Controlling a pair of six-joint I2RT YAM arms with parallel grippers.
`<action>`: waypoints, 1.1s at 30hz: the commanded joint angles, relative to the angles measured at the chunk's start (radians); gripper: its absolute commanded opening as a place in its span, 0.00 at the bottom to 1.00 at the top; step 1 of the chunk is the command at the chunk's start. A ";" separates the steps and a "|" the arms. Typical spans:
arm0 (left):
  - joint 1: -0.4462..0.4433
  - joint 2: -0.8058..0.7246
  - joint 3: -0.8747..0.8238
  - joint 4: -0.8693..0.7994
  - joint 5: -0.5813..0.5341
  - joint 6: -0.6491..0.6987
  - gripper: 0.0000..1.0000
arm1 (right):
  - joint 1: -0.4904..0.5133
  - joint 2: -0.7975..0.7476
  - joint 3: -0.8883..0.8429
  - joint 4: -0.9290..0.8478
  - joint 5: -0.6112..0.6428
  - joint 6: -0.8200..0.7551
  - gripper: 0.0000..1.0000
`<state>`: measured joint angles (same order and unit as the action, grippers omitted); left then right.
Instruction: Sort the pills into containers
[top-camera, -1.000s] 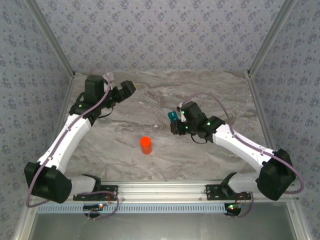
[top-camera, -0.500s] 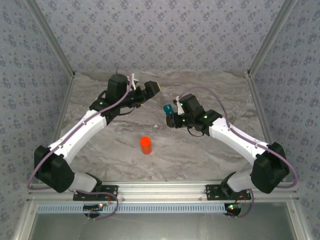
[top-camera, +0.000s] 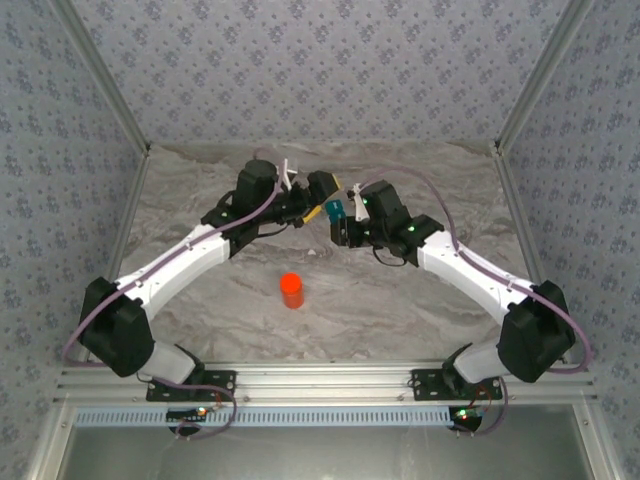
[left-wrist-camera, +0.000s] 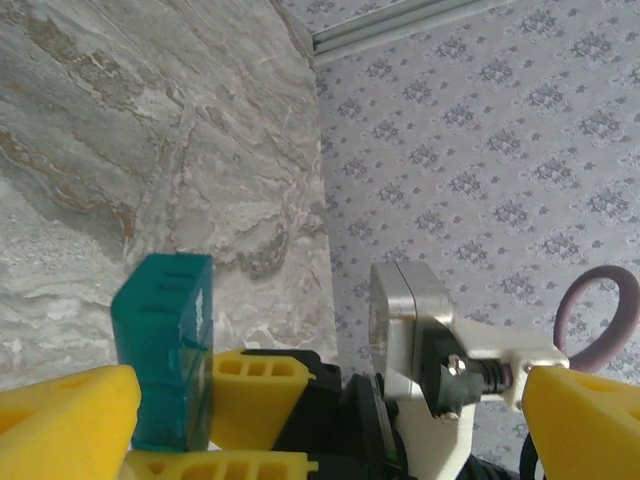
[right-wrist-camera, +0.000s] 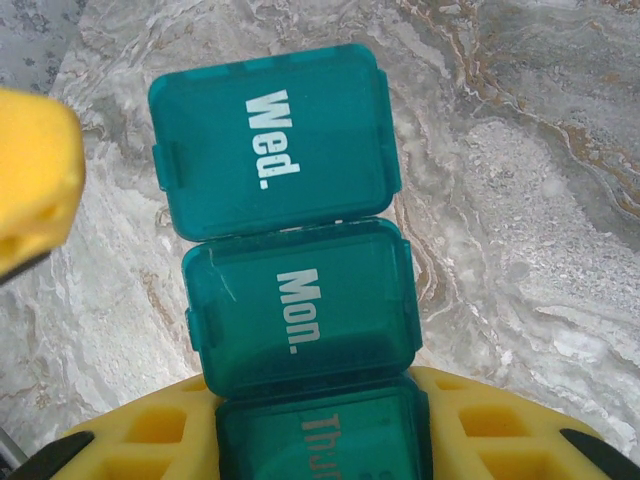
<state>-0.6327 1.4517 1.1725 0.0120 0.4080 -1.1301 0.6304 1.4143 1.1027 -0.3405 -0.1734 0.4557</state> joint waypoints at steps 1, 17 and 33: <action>-0.013 0.002 -0.004 0.057 0.003 -0.023 0.98 | -0.004 0.009 0.037 0.017 -0.017 0.015 0.38; -0.022 0.027 -0.003 0.064 -0.014 -0.018 0.98 | -0.006 0.008 0.035 0.032 -0.040 0.031 0.38; -0.030 0.041 0.040 0.060 -0.019 -0.013 0.98 | -0.004 0.014 0.016 0.044 -0.047 0.035 0.38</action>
<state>-0.6510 1.4887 1.1732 0.0494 0.3965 -1.1435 0.6296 1.4223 1.1046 -0.3161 -0.1993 0.4820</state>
